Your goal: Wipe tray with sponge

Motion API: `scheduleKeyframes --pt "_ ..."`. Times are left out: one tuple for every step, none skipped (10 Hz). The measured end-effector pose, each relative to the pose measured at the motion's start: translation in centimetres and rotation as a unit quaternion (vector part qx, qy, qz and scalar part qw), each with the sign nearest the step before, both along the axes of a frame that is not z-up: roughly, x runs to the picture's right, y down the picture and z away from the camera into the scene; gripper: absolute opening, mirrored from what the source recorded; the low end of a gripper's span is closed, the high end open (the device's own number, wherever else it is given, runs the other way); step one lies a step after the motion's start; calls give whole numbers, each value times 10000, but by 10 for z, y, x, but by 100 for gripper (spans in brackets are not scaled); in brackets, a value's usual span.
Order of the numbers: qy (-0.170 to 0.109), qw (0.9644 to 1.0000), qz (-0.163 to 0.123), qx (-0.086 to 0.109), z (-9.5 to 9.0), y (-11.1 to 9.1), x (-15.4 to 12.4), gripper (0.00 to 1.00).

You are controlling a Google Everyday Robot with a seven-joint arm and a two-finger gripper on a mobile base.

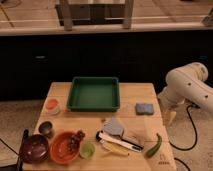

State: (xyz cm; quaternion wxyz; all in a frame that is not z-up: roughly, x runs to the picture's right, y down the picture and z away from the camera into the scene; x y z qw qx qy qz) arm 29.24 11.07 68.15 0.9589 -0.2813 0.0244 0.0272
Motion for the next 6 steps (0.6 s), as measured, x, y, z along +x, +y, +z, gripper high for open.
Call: scheduleKeyframes --pt "-44 9998 -172 -19 5 1 -6 80" --pt "-122 9993 -358 -28 11 0 -19 80" --pt "-162 9988 -462 -36 14 0 -27 80" --pt "-189 9982 -576 -42 17 0 -35 80" --pt "-203 9977 -648 -38 19 -1 -37 80" --pt "-219 9976 -651 -34 22 -1 -36 80"
